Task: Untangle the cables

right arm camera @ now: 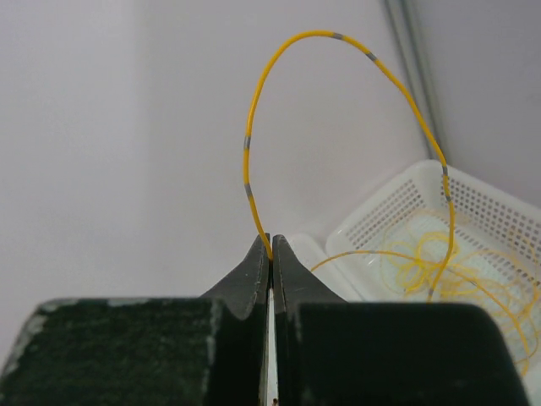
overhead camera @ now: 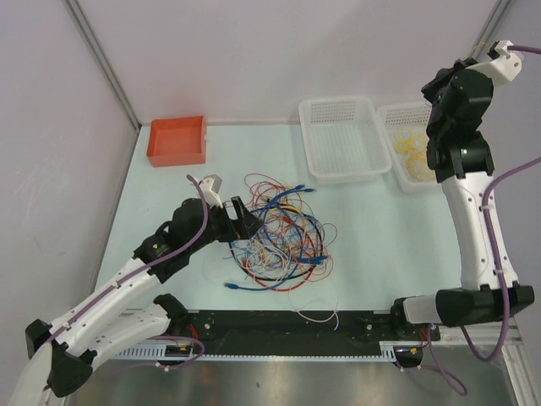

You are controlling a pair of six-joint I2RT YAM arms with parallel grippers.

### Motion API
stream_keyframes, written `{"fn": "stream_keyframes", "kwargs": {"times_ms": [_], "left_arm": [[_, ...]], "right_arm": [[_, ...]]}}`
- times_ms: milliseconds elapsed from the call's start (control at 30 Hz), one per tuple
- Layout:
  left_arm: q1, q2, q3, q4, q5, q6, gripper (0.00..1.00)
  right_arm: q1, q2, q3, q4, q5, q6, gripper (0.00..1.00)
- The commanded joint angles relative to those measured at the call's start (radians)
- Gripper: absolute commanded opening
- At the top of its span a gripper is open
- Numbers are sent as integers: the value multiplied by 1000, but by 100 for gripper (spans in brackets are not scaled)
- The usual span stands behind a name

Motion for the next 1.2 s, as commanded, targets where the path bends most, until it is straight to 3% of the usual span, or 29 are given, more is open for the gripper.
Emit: {"fn": "stream_keyframes", "kwargs": {"times_ms": [0,233,467,567,600,667,967,1067,1167], "left_arm": [[4,-27,-51,66,72,-21,97],[4,-53,-138,111,78,-46,97],[4,39,-184,160,115,-60,97],[4,85,-175,166,118,-63,96],[6,102,-170,164,118,-66,96],[6,113,-155,164,115,-67,96],[1,44,-147,148,106,-87,95],[3,-30,-149,100,55,-89,96],[4,-100,-141,43,-5,-76,96]], "right_arm": [[-94,108,62,72,6,79,0],[-221,300,128,42,-14,177,0],[-279,505,186,-14,-56,203,0],[-319,538,152,28,-182,242,53],[-327,549,146,37,-210,287,81],[-328,550,137,60,-245,306,98],[-201,425,171,51,-244,308,100],[-65,297,45,107,-248,242,100],[69,158,-183,236,-323,179,100]]}}
